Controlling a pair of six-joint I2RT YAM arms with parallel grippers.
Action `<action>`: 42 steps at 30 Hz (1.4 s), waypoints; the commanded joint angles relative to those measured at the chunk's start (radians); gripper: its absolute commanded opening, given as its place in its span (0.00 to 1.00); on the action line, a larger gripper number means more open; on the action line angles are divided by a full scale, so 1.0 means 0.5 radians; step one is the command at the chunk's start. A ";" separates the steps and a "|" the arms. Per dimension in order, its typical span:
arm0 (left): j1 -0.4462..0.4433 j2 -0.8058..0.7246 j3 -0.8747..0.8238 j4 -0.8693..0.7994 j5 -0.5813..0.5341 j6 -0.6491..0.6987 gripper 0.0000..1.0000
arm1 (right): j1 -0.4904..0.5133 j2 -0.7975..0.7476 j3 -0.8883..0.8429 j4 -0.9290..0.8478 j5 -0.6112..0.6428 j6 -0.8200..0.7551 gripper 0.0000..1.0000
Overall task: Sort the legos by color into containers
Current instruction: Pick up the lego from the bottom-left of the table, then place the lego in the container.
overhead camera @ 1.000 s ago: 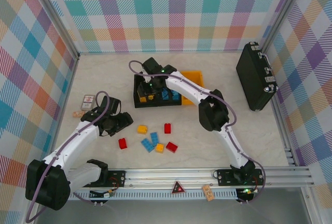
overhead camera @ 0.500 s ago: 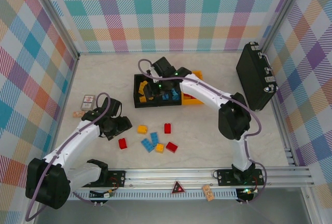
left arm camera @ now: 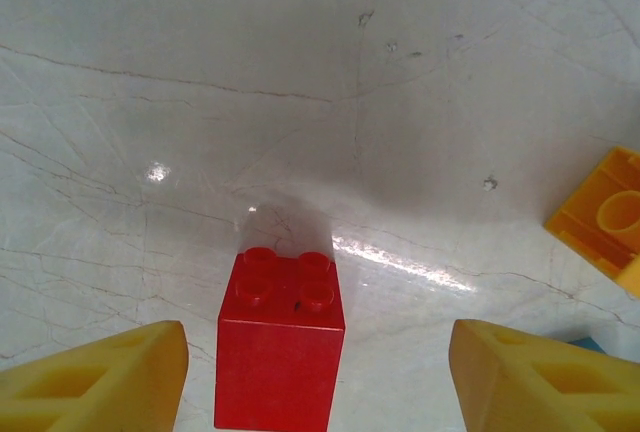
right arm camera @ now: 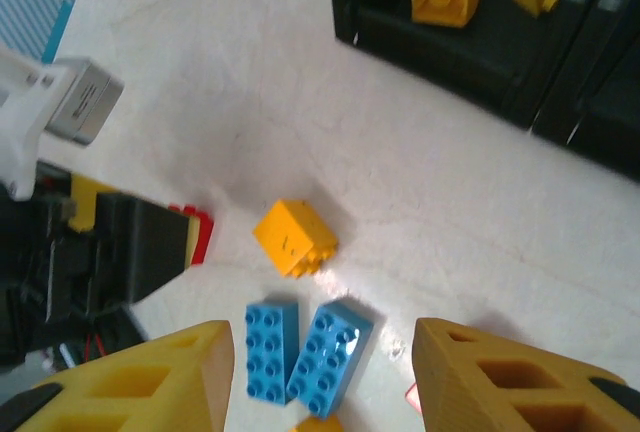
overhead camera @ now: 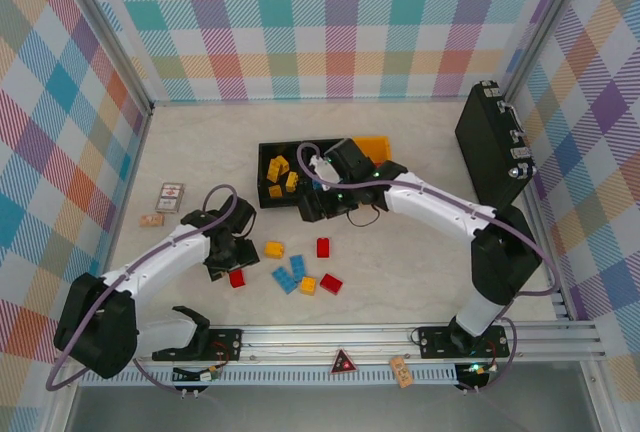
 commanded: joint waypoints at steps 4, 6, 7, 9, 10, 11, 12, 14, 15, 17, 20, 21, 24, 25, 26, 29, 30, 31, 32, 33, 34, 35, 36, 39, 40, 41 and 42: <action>-0.078 0.062 -0.063 -0.016 -0.052 -0.092 0.61 | 0.034 -0.096 -0.161 0.049 -0.442 -0.146 0.51; -0.091 0.080 -0.080 0.006 -0.058 -0.101 0.55 | 0.061 -0.099 -0.201 0.035 -0.452 -0.168 0.50; -0.094 0.088 -0.086 0.014 -0.059 -0.104 0.52 | 0.067 -0.104 -0.219 0.037 -0.448 -0.166 0.50; -0.099 0.109 -0.094 0.020 -0.073 -0.100 0.44 | 0.068 -0.114 -0.257 0.046 -0.427 -0.153 0.50; -0.103 0.119 -0.093 0.023 -0.076 -0.099 0.41 | 0.068 -0.123 -0.271 0.050 -0.415 -0.147 0.51; -0.106 0.124 -0.091 0.027 -0.079 -0.097 0.38 | 0.068 -0.132 -0.284 0.059 -0.403 -0.143 0.50; -0.110 0.128 -0.089 0.027 -0.084 -0.095 0.33 | 0.068 -0.139 -0.297 0.071 -0.393 -0.132 0.51; -0.110 0.135 -0.070 0.027 -0.086 -0.082 0.27 | 0.068 -0.150 -0.311 0.082 -0.377 -0.123 0.51; -0.113 0.137 -0.051 0.023 -0.090 -0.070 0.25 | 0.068 -0.154 -0.314 0.085 -0.362 -0.120 0.51; -0.113 0.141 0.000 -0.012 -0.113 -0.046 0.23 | 0.068 -0.168 -0.331 0.102 -0.352 -0.110 0.51; -0.112 0.134 0.106 -0.063 -0.148 0.003 0.22 | 0.060 -0.194 -0.357 0.125 -0.314 -0.085 0.51; -0.113 0.136 0.149 -0.081 -0.162 0.021 0.22 | 0.051 -0.208 -0.374 0.142 -0.313 -0.071 0.51; -0.113 0.152 0.274 -0.115 -0.192 0.063 0.22 | 0.019 -0.273 -0.435 0.195 -0.284 -0.021 0.50; -0.113 0.161 0.310 -0.113 -0.189 0.072 0.22 | 0.003 -0.301 -0.455 0.205 -0.269 -0.008 0.51; -0.115 0.175 0.352 -0.102 -0.181 0.082 0.22 | -0.014 -0.327 -0.476 0.208 -0.242 0.007 0.51; -0.139 0.237 0.483 -0.070 -0.154 0.118 0.22 | -0.061 -0.408 -0.532 0.196 -0.136 0.042 0.50; -0.155 0.278 0.536 -0.063 -0.152 0.128 0.22 | -0.083 -0.439 -0.560 0.199 -0.095 0.059 0.50; -0.171 0.316 0.581 -0.054 -0.149 0.143 0.22 | -0.103 -0.467 -0.588 0.197 -0.065 0.080 0.50; -0.188 0.361 0.636 -0.045 -0.147 0.155 0.22 | -0.129 -0.500 -0.618 0.198 -0.036 0.102 0.50; -0.211 0.413 0.692 -0.033 -0.147 0.164 0.22 | -0.160 -0.532 -0.651 0.195 0.002 0.128 0.51; -0.225 0.452 0.742 -0.028 -0.143 0.173 0.22 | -0.186 -0.562 -0.675 0.191 0.037 0.151 0.51; -0.250 0.504 0.802 -0.017 -0.137 0.183 0.22 | -0.216 -0.595 -0.701 0.180 0.081 0.173 0.50; -0.272 0.553 0.858 -0.003 -0.129 0.194 0.22 | -0.247 -0.630 -0.721 0.159 0.137 0.203 0.51; -0.326 0.706 1.052 0.048 -0.117 0.221 0.22 | -0.353 -0.738 -0.791 0.097 0.319 0.288 0.51; -0.341 0.754 1.117 0.066 -0.113 0.228 0.22 | -0.391 -0.773 -0.820 0.092 0.343 0.311 0.51; -0.358 0.813 1.200 0.091 -0.109 0.234 0.22 | -0.435 -0.820 -0.850 0.083 0.374 0.339 0.51; -0.380 0.875 1.285 0.110 -0.102 0.241 0.22 | -0.478 -0.866 -0.875 0.085 0.376 0.352 0.51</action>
